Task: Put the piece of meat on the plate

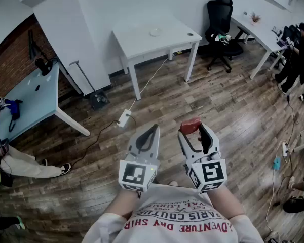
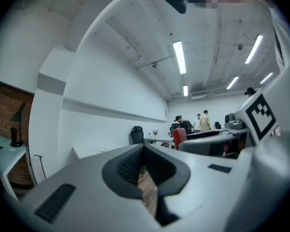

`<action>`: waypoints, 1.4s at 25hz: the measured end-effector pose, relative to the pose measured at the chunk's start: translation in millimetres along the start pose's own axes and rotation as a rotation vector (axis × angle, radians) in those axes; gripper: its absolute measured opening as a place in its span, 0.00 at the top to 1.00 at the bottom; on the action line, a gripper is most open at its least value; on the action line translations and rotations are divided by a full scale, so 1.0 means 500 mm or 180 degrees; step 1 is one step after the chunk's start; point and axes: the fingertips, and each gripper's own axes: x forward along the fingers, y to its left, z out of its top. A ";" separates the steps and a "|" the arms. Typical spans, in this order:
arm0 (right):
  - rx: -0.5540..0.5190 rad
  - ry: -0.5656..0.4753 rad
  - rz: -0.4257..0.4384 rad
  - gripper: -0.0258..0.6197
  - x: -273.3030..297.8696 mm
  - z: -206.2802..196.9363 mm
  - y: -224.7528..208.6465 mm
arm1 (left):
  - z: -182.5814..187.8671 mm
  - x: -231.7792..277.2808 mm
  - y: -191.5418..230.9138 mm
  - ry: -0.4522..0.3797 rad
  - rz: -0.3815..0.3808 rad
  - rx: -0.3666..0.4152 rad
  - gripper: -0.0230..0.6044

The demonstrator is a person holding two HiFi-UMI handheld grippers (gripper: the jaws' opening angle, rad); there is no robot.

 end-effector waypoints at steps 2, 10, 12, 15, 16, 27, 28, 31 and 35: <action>0.0020 0.0004 0.0005 0.53 -0.005 -0.001 -0.003 | -0.001 0.000 -0.004 0.0004 -0.0002 -0.0027 0.95; 0.0070 0.0052 -0.0085 0.53 -0.024 -0.016 -0.032 | -0.016 0.025 -0.032 0.0032 -0.0105 -0.0144 0.95; 0.0136 0.0035 -0.0084 0.53 -0.030 -0.017 -0.045 | -0.020 0.036 -0.044 0.0042 -0.0148 -0.0148 0.95; 0.0195 0.0047 -0.0097 0.53 -0.033 -0.029 -0.067 | -0.030 0.050 -0.057 0.0079 -0.0179 -0.0075 0.95; 0.0201 0.0067 -0.0104 0.53 -0.032 -0.035 -0.074 | -0.034 0.055 -0.058 0.0098 -0.0176 -0.0058 0.95; 0.0444 0.0168 -0.0027 0.53 0.105 -0.073 -0.124 | -0.094 0.154 0.042 0.0309 -0.0136 -0.0189 0.95; 0.0424 0.0185 -0.0031 0.53 0.129 -0.073 -0.126 | -0.096 0.171 0.062 0.0309 -0.0133 -0.0207 0.95; 0.0452 0.0277 0.0004 0.53 0.206 -0.072 -0.132 | -0.084 0.234 0.124 0.0218 -0.0112 -0.0212 0.95; 0.0415 0.0370 0.0038 0.53 0.328 -0.058 -0.146 | -0.062 0.334 0.215 0.0133 -0.0160 -0.0217 0.95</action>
